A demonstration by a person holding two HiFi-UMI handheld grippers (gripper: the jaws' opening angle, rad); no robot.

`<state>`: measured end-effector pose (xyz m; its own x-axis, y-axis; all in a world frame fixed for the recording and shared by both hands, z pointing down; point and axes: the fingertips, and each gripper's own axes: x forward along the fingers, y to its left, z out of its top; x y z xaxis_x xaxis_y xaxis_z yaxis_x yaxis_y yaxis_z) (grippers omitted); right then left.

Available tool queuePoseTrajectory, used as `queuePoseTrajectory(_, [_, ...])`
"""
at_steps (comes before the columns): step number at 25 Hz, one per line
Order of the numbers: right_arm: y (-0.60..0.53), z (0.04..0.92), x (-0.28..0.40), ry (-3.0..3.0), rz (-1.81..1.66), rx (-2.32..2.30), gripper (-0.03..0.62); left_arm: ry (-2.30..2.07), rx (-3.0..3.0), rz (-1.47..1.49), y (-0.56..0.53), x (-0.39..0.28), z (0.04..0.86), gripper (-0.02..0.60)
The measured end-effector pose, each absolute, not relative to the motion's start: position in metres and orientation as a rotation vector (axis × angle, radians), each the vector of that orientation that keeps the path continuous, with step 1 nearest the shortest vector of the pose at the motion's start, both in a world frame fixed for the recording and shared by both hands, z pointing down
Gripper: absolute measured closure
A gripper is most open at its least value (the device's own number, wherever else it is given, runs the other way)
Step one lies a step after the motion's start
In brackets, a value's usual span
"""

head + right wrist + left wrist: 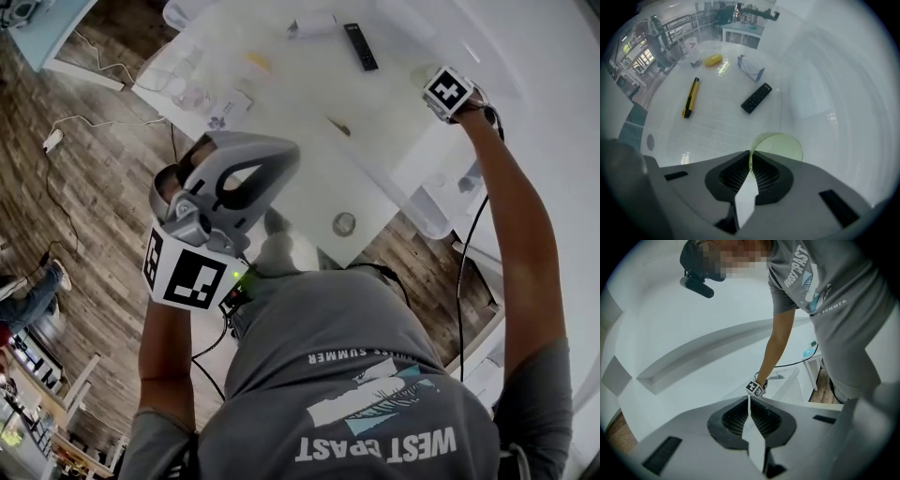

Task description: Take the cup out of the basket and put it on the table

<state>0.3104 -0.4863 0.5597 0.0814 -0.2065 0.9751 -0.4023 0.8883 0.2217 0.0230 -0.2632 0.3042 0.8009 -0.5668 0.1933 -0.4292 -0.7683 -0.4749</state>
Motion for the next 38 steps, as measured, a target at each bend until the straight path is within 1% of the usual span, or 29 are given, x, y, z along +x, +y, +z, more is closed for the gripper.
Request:
queuePoseTrajectory(8, [-0.459, 0.446, 0.248, -1.685, -0.119, 0.646, 0.566, 0.675, -2.559, -0.441, -0.251, 0.022, 0.301, 0.571])
queuePoseTrajectory(17, [-0.385, 0.333, 0.18, -1.877, -0.356, 0.754, 0.566, 0.611, -2.561, -0.413, -0.238, 0.021, 0.301, 0.571])
queuePoseTrajectory(22, [-0.335, 0.285, 0.134, -1.974, -0.492, 0.745, 0.566, 0.593, -2.56, -0.41, -0.234, 0.018, 0.3, 0.571])
queuePoseTrajectory(29, [-0.274, 0.26, 0.082, -2.06, -0.569, 0.682, 0.566, 0.591, -2.558, -0.412, -0.229, 0.01, 0.3, 0.571])
queuePoseTrajectory(34, [-0.244, 0.266, 0.055, -2.122, -0.577, 0.644, 0.566, 0.611, -2.559, -0.419, -0.224, 0.001, 0.303, 0.571])
queuePoseTrajectory(38, [-0.226, 0.286, 0.036, -2.158, -0.544, 0.574, 0.566, 0.635, -2.564, -0.429, -0.221, -0.008, 0.308, 0.571])
